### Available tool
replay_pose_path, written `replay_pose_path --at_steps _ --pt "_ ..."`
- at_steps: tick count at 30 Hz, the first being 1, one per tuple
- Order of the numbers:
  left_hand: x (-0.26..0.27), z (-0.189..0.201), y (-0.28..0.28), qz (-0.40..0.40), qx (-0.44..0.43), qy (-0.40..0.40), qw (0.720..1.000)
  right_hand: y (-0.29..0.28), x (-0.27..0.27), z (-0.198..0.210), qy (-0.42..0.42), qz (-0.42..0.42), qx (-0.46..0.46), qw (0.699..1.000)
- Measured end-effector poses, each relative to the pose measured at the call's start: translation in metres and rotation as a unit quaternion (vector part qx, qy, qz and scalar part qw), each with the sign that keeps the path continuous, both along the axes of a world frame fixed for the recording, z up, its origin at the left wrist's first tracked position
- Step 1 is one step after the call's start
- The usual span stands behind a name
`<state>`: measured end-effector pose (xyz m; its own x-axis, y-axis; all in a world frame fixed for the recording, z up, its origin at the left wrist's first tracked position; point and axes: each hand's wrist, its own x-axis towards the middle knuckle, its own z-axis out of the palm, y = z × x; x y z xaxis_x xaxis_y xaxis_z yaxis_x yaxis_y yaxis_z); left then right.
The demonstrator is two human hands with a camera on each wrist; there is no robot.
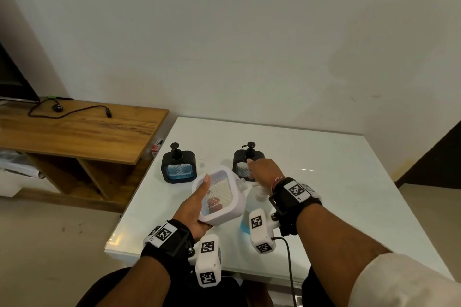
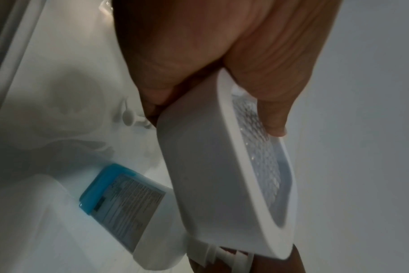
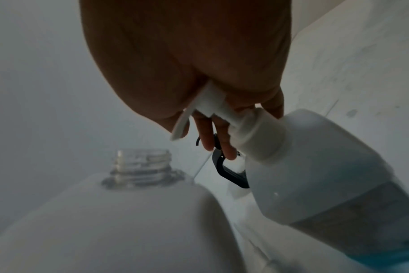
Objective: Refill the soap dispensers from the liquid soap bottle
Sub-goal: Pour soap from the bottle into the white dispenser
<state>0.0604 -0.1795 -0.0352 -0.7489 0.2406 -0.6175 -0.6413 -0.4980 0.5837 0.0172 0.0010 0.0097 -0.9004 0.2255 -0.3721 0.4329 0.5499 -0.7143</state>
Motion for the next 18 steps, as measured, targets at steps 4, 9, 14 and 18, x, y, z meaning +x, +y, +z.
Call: replay_pose_path --at_steps 4,9,14,18 --pt "-0.001 -0.004 0.002 0.001 0.006 -0.006 1.0 0.002 -0.007 -0.015 -0.034 -0.042 -0.062 0.997" --pt "-0.005 -0.009 0.002 -0.004 -0.009 -0.007 1.0 0.006 -0.005 -0.009 -0.067 -0.036 -0.089 0.993" --pt "-0.008 -0.018 0.004 -0.013 -0.008 -0.009 1.0 0.009 -0.004 -0.016 -0.077 -0.035 -0.099 0.991" --pt "-0.01 -0.022 0.007 -0.012 -0.009 -0.014 1.0 0.005 -0.006 -0.014 -0.089 -0.077 -0.096 0.988"
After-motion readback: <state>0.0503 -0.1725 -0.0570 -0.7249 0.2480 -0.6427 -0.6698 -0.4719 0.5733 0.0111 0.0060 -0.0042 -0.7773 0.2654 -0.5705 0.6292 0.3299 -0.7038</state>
